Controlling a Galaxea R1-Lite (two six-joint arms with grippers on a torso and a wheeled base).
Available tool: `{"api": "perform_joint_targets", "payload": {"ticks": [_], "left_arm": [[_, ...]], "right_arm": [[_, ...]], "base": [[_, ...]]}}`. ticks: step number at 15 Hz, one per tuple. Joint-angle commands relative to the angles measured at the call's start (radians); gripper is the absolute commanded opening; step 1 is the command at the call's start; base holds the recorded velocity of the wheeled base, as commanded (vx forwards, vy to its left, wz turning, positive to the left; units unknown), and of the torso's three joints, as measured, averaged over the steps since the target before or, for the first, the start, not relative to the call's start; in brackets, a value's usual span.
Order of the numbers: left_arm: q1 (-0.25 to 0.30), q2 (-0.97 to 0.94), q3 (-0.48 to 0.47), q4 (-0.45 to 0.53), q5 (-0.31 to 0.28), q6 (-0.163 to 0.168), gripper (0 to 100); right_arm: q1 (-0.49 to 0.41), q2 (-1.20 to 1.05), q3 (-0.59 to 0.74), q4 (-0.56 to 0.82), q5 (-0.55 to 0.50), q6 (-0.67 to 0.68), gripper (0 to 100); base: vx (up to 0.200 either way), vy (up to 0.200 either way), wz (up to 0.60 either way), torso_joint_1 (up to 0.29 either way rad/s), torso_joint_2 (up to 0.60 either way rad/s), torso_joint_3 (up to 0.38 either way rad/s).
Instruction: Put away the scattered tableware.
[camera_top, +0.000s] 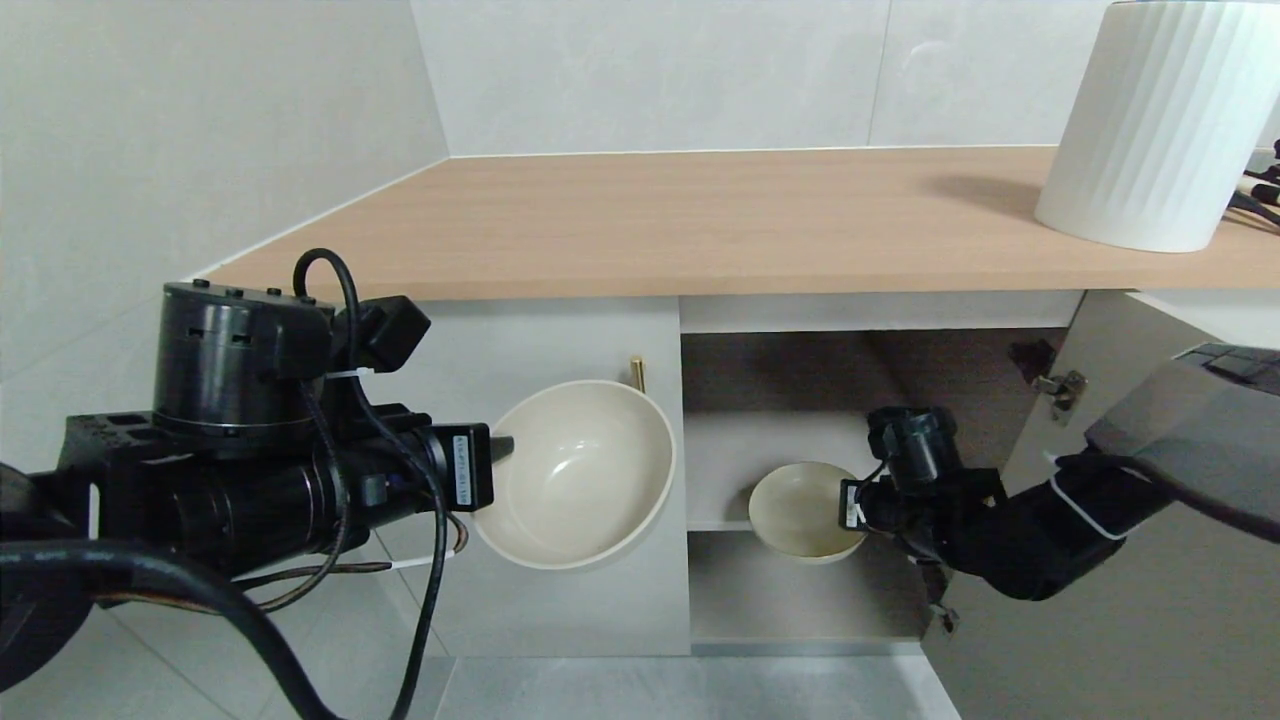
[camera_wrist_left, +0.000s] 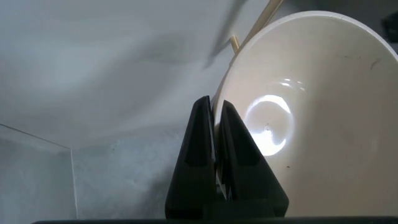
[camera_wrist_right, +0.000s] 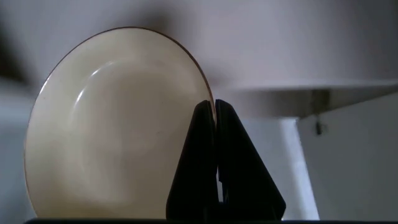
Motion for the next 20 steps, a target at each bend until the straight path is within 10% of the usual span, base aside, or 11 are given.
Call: {"api": "perform_joint_targets", "payload": {"ticks": [1, 20], "left_arm": [[-0.003, 0.004, 0.003, -0.001, -0.001, -0.001, 0], [-0.012, 0.039, 0.003, -0.002, 0.004, -0.001, 0]], "right_arm": [[-0.032, 0.101, -0.044, -0.006, -0.023, 0.009, 0], [-0.106, 0.316, -0.415, 0.051, -0.127, 0.056, 0]], "base": [[0.000, 0.000, 0.00, 0.000, 0.00, 0.000], [0.000, 0.000, 0.00, 0.000, 0.00, 0.000]]}}
